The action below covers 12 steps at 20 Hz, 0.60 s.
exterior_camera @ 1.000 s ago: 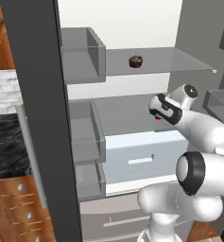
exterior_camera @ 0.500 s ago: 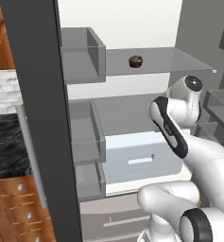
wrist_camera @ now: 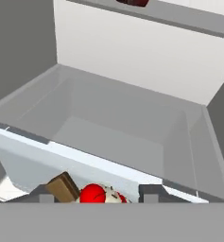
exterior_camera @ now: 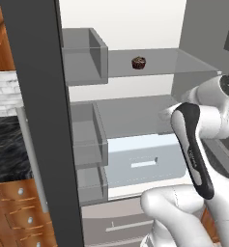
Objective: Take the cupcakes from the fridge and place them on the empty tray on the dining counter.
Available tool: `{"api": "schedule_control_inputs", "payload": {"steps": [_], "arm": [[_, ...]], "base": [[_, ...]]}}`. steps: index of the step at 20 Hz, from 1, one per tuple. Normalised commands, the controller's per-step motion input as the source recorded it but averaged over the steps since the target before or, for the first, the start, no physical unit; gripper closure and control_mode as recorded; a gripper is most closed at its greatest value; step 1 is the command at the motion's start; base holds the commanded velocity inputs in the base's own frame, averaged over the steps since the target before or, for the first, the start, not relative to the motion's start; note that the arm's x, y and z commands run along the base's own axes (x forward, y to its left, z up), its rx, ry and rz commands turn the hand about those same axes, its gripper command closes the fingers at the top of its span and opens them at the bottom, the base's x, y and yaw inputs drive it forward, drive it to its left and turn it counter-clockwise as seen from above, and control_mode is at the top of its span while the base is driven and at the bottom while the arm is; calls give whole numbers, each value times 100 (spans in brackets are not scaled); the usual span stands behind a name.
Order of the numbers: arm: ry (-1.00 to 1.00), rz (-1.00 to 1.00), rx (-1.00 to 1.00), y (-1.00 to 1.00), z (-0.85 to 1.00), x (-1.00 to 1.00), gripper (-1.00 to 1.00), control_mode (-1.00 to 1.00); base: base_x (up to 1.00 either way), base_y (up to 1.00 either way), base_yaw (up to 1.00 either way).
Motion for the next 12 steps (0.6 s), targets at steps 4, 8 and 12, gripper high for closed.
{"api": "schedule_control_inputs", "payload": {"steps": [4, 8, 12], "arm": [[0, 10, 0, 0, 12, -100, 100, -100], [-4, 9, 0, 0, -4, -98, 100, -100], [0, 3, 0, 0, 0, -21, 100, -100]], "base": [[0, 0, 0], [0, 0, 0], [0, 0, 0]]}}
